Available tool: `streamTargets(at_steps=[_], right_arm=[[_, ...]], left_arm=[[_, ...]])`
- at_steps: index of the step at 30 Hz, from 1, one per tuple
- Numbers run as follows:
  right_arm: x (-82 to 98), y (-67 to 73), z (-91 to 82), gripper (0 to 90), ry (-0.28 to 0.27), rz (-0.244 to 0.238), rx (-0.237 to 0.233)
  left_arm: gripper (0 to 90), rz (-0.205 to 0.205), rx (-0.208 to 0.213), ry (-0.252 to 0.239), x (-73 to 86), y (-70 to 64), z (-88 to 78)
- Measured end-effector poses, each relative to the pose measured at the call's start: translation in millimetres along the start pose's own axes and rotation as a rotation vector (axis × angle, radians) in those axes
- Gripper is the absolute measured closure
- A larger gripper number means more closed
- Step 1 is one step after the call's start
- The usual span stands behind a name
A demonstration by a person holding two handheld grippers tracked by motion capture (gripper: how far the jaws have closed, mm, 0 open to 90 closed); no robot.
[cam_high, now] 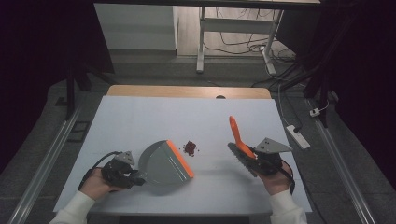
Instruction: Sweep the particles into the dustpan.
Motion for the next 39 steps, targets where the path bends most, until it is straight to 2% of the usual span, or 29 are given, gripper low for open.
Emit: streamTargets(at_steps=[4, 7, 18, 28, 34, 39], right_arm=[[-12.4, 2.3, 5.4, 70.4, -0.011, -0.005, -0.016], [-30.9, 6.7, 15.8, 70.4, -0.022, -0.018, -0.041], [-62.3, 15.4, 46.2, 70.4, -0.002, -0.05, -0.06], [-76.3, 17.5, 77.1, 70.4, 0.036, -0.058, -0.074], [-82.0, 19.7, 98.5, 70.4, 0.065, -0.073, -0.073], [-85.9, 21.2, 109.6, 70.4, 0.076, -0.083, -0.074]], left_arm=[[62.3, -0.003, 0.003, -0.007, 0.1, -0.2, -1.5], [62.3, -0.005, 0.003, -0.008, 0.3, 0.1, -1.8], [62.3, 0.004, 0.003, 0.002, 0.1, -0.3, -0.4], [62.3, 0.016, 0.009, 0.012, -0.8, -1.7, 1.5], [62.3, 0.008, 0.008, 0.012, -1.4, -0.1, 2.5], [62.3, 0.004, 0.01, 0.019, -2.1, 0.4, 3.3]])
Point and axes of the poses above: each handheld gripper's, and its own axes: z roughly forward along the jaws, x roughly out of its underside, y roughly to its left, the point moved 7 cm from there along z, roughly forward along the jaws, and after that the axes turned 15 degrees about y, right-handed, at the moved point
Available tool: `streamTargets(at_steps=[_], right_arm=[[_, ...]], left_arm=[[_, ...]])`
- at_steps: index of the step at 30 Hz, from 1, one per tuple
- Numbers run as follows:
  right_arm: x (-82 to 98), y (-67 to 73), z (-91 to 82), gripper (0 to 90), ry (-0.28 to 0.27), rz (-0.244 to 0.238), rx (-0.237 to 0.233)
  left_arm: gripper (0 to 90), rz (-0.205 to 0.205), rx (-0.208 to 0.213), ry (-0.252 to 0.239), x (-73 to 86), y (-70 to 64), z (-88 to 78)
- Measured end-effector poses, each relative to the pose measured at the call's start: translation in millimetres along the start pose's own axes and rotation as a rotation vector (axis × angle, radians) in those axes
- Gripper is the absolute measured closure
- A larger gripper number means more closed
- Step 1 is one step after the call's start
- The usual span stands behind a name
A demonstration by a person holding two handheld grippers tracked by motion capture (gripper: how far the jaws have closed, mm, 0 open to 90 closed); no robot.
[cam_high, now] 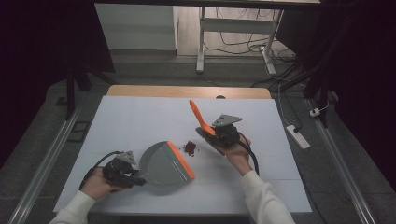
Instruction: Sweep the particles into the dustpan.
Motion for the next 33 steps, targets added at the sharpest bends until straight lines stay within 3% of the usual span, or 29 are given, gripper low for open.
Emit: streamTargets(at_steps=[14, 33], right_arm=[[-14.0, 4.4, 32.0, 70.4, 0.036, -0.029, -0.009], [-23.7, 11.1, 49.6, 70.5, 0.075, -0.078, 0.008]], left_arm=[[62.3, 0.001, -0.012, 0.016, -0.1, 1.2, 2.9], [62.3, -0.008, -0.005, 0.021, -0.5, 2.7, 3.7]])
Point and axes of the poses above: each handheld gripper's, and its own axes: z roughly forward along the jaws, x roughly out of its underside, y roughly to its left, the point moved 7 cm from there along z, roughly forward along the jaws, and after that the axes turned 15 degrees about y, right-handed, at the moved point
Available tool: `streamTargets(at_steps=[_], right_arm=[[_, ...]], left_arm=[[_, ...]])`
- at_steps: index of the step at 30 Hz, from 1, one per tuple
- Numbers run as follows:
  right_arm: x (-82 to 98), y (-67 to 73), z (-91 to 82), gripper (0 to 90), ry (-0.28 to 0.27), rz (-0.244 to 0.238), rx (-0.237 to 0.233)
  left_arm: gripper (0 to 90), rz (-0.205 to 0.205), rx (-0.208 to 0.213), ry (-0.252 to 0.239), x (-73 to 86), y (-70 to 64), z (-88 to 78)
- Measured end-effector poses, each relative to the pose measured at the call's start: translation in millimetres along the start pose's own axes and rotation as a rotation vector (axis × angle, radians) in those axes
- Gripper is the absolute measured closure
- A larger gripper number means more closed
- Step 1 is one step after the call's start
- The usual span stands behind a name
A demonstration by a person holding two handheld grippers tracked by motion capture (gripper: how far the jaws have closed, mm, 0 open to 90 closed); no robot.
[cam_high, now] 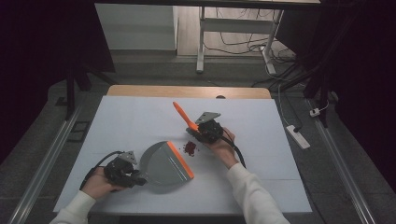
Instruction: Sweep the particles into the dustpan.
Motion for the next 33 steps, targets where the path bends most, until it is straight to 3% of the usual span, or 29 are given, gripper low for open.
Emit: streamTargets(at_steps=[17, 20, 27, 33], right_arm=[[-4.6, 23.1, 6.2, 70.5, 0.067, -0.084, -0.03], [-6.0, 28.2, 5.7, 70.5, 0.062, -0.079, -0.061], [-6.9, 38.6, 4.6, 70.5, 0.062, -0.087, -0.083], [-7.2, 45.4, 4.7, 70.5, 0.066, -0.079, -0.071]], left_arm=[[62.3, -0.002, 0.006, 0.003, -0.1, 0.1, 0.9], [62.4, -0.004, 0.005, 0.003, -0.3, 0.1, 1.1], [62.4, -0.005, 0.008, 0.002, -0.6, -0.7, 2.0], [62.4, -0.007, 0.007, 0.001, -0.6, -0.8, 2.1]])
Point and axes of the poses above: each handheld gripper's, and its own axes: z roughly forward along the jaws, x roughly out of its underside, y roughly to its left, the point moved 7 cm from there along z, roughly forward along the jaws, and after that the axes turned 15 degrees about y, right-handed, at the moved point
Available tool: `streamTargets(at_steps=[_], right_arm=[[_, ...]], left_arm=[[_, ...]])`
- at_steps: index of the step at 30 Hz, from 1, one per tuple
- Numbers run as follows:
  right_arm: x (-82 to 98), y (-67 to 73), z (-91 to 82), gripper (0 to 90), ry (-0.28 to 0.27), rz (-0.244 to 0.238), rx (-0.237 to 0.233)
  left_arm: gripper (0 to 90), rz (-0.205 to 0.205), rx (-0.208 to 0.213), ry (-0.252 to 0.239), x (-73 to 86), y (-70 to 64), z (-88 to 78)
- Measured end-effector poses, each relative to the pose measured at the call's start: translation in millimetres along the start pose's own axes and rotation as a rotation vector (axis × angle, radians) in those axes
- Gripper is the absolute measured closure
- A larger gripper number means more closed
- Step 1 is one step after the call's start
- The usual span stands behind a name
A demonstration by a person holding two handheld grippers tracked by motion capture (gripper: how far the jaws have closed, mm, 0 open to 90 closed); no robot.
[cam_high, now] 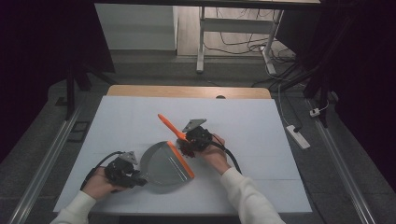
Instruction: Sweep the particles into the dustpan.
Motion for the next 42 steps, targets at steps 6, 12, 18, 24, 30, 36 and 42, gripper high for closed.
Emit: streamTargets(at_steps=[6, 12, 18, 24, 30, 36, 42], right_arm=[[-1.4, 7.2, -0.3, 70.5, -0.006, 0.014, -0.016], [-4.1, 19.8, -0.3, 70.4, -0.011, 0.026, -0.033], [-6.7, 28.6, -1.2, 70.5, -0.025, 0.036, -0.052], [-14.5, 45.2, -5.5, 70.5, -0.071, 0.045, -0.151], [-22.7, 58.8, -16.4, 70.5, -0.12, -0.008, -0.178], [-19.3, 44.0, -23.9, 70.5, -0.144, 0.035, -0.149], [-14.6, 32.0, -33.0, 70.5, -0.16, 0.059, -0.123]], left_arm=[[62.4, 0.0, 0.002, 0.003, 0.0, -0.1, 0.5], [62.4, 0.003, 0.002, 0.011, 0.2, -0.1, 1.6], [62.4, 0.001, 0.003, 0.008, 0.0, -0.3, 1.7], [62.3, 0.003, 0.005, 0.012, 0.1, -0.1, 2.1], [62.4, 0.001, 0.0, 0.011, 0.0, -0.1, 2.6], [62.4, 0.001, 0.0, 0.012, 0.2, -0.1, 2.9], [62.4, 0.002, 0.002, 0.012, 0.4, -0.4, 2.8]])
Point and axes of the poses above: each handheld gripper's, and its own axes: z roughly forward along the jaws, x roughly out of its underside, y roughly to its left, the point moved 7 cm from there along z, roughly forward along the jaws, and after that the axes turned 15 degrees about y, right-handed, at the moved point
